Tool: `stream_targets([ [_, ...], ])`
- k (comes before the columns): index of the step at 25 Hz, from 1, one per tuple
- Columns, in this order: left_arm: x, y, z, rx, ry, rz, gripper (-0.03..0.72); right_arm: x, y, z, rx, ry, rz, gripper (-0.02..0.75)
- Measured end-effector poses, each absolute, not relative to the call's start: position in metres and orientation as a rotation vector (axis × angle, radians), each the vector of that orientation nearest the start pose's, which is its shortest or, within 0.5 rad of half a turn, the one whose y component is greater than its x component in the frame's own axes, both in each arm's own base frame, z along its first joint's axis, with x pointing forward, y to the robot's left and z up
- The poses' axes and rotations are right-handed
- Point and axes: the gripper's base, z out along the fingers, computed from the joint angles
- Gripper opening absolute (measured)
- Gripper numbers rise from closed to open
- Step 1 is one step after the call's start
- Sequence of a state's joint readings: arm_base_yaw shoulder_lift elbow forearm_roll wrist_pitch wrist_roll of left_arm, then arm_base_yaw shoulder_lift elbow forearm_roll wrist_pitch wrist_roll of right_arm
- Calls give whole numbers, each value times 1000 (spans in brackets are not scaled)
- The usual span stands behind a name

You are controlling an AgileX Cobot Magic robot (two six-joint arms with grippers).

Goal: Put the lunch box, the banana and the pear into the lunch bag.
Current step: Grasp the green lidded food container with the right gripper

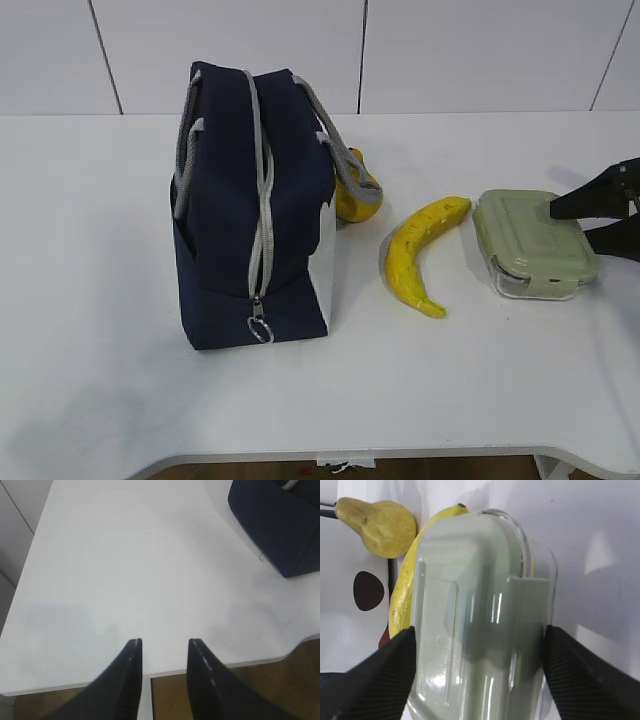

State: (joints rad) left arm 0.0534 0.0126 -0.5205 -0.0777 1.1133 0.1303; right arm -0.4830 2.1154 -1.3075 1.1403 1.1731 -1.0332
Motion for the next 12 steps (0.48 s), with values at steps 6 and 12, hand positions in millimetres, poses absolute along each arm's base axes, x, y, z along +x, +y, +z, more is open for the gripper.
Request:
stream_targets([
  [6, -7, -7, 279, 87, 2085, 18, 239, 376, -111, 145, 106, 2460, 1163, 596],
  [12, -7, -7, 279, 87, 2085, 18, 239, 374, -111, 143, 86, 2479, 1152, 596],
])
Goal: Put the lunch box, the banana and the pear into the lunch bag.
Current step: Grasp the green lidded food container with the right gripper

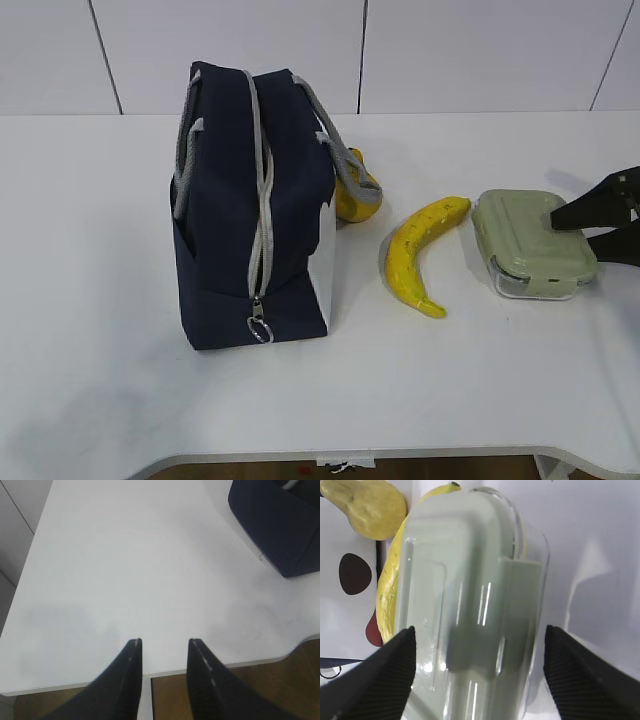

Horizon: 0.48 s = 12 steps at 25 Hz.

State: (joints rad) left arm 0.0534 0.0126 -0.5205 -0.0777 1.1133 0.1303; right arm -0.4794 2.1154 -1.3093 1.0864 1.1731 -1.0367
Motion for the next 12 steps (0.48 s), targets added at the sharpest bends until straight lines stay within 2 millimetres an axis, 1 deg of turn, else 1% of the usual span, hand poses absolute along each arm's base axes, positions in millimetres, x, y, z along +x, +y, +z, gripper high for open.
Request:
stream_targets([
  [3, -7, -7, 279, 87, 2085, 18, 240, 374, -111, 142, 84, 2480, 1153, 596],
  [12, -7, -7, 279, 87, 2085, 18, 240, 377, -111, 128, 136, 2467, 1201, 594],
])
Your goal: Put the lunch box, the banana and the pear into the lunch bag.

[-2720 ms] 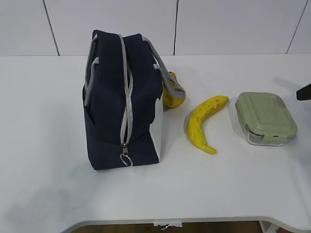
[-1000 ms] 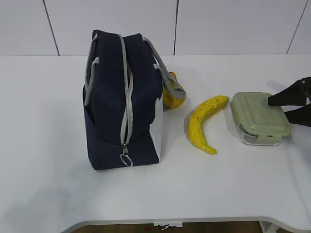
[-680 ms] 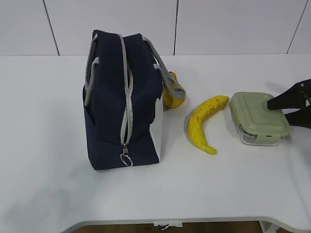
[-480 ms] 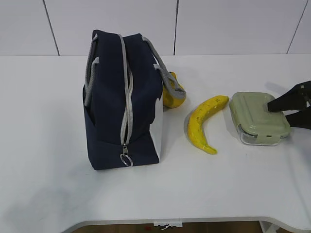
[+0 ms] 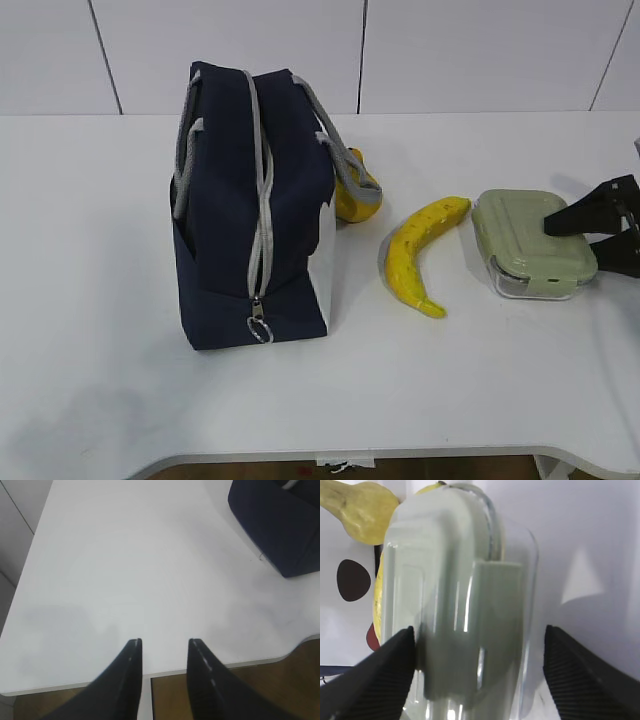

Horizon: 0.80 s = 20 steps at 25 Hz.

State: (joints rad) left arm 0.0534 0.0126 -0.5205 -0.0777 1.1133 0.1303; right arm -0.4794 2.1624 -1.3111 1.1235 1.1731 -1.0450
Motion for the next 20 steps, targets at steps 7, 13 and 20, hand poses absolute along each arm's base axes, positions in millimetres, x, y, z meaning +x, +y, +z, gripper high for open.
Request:
stream_targets([
  [7, -7, -7, 279, 87, 2085, 18, 240, 379, -111, 129, 148, 2448, 1208, 572],
  [13, -7, -7, 279, 87, 2085, 18, 240, 380, -111, 128, 156, 2442, 1216, 507],
  [20, -7, -7, 279, 87, 2085, 18, 240, 380, -111, 130, 162, 2429, 1228, 424],
])
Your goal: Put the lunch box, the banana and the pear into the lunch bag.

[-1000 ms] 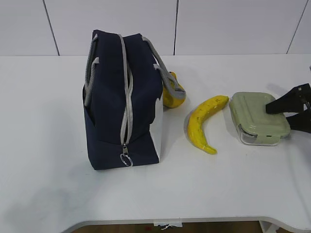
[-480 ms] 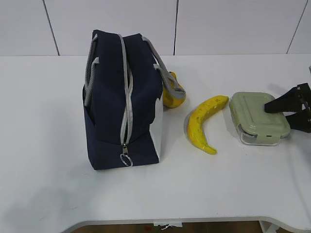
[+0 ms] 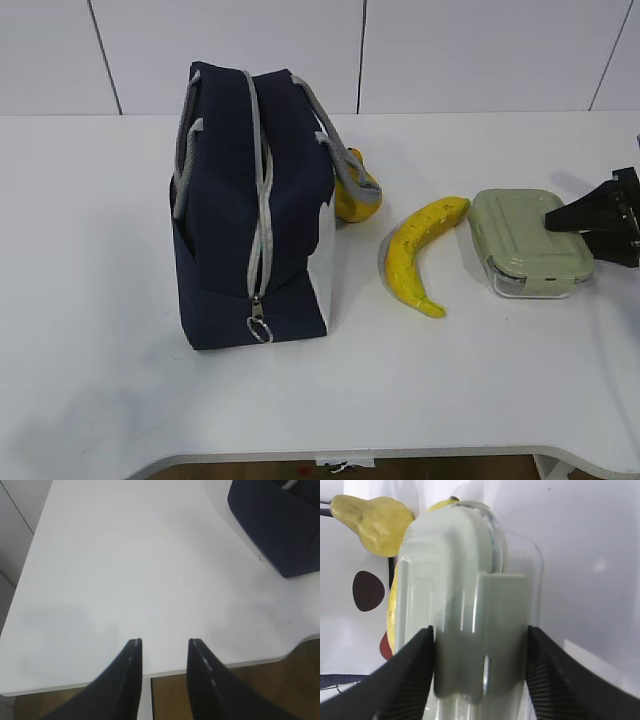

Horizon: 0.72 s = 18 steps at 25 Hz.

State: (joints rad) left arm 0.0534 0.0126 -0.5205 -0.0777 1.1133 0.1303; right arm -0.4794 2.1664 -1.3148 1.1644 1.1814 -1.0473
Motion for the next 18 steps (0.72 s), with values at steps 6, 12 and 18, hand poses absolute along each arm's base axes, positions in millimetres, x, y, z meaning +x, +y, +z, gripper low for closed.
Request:
stream_targets([
  [6, -7, -7, 279, 87, 2085, 18, 240, 381, -111, 130, 167, 2426, 1230, 398],
  [12, -7, -7, 279, 87, 2085, 18, 240, 381, -110, 130, 211, 2432, 1247, 373],
  [18, -7, -7, 279, 87, 2085, 18, 240, 380, -110, 129, 318, 2458, 1282, 365],
])
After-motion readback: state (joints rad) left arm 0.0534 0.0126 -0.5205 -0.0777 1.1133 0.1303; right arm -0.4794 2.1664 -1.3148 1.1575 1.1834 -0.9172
